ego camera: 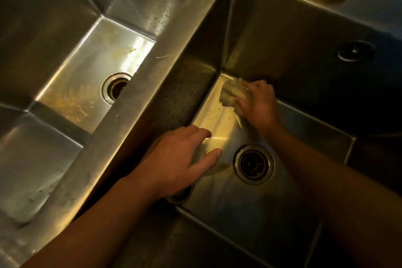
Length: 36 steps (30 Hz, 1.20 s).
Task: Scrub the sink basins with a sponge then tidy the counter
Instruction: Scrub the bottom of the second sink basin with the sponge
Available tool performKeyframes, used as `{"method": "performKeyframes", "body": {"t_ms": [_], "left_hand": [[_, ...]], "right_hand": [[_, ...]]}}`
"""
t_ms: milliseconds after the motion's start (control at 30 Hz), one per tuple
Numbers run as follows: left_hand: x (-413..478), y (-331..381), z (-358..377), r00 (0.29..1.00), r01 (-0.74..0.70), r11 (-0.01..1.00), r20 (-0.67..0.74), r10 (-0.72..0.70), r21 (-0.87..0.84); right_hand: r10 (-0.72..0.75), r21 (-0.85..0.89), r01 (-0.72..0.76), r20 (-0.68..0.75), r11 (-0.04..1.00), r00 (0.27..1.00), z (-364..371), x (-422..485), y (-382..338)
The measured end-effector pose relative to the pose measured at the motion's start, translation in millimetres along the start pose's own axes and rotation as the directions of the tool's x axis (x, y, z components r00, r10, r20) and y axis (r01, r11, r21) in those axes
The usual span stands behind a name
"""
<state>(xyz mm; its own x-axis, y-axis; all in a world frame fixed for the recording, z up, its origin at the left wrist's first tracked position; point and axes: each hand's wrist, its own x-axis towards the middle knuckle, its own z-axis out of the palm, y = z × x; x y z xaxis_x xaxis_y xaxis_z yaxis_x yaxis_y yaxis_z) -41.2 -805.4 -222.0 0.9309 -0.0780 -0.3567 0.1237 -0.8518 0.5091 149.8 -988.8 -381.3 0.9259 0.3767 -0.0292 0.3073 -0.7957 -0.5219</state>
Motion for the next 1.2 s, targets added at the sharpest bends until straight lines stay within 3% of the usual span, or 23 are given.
{"method": "performKeyframes", "body": {"t_ms": [100, 233, 567, 767, 1000, 1200], "left_hand": [[1, 0, -1, 1.000, 0.010, 1.000, -0.005, -0.011, -0.029], [0, 1, -2, 0.999, 0.024, 0.998, -0.020, -0.025, -0.061], [-1, 2, -3, 0.999, 0.041, 0.998, -0.022, -0.042, -0.051], [-1, 2, -1, 0.999, 0.028, 0.999, -0.032, -0.029, -0.044], [1, -1, -1, 0.999, 0.039, 0.999, -0.035, -0.040, -0.024], [0, -2, 0, 0.999, 0.027, 1.000, -0.044, -0.028, -0.011]], "right_hand": [[-0.010, 0.023, 0.012, -0.076, 1.000, 0.997, -2, 8, -6], [-0.088, -0.003, 0.089, 0.070, 0.996, 0.994, 14, 3, -7], [-0.121, 0.165, 0.092, 0.175, 0.982, 0.977, 33, -17, -9], [-0.158, 0.216, 0.085, 0.347, 0.973, 0.924, 39, -65, -17], [-0.115, 0.138, 0.089, 0.188, 0.986, 0.975, 31, -31, -15], [-0.133, 0.128, 0.097, 0.314, 0.987, 0.940, 23, -47, -17]]}}
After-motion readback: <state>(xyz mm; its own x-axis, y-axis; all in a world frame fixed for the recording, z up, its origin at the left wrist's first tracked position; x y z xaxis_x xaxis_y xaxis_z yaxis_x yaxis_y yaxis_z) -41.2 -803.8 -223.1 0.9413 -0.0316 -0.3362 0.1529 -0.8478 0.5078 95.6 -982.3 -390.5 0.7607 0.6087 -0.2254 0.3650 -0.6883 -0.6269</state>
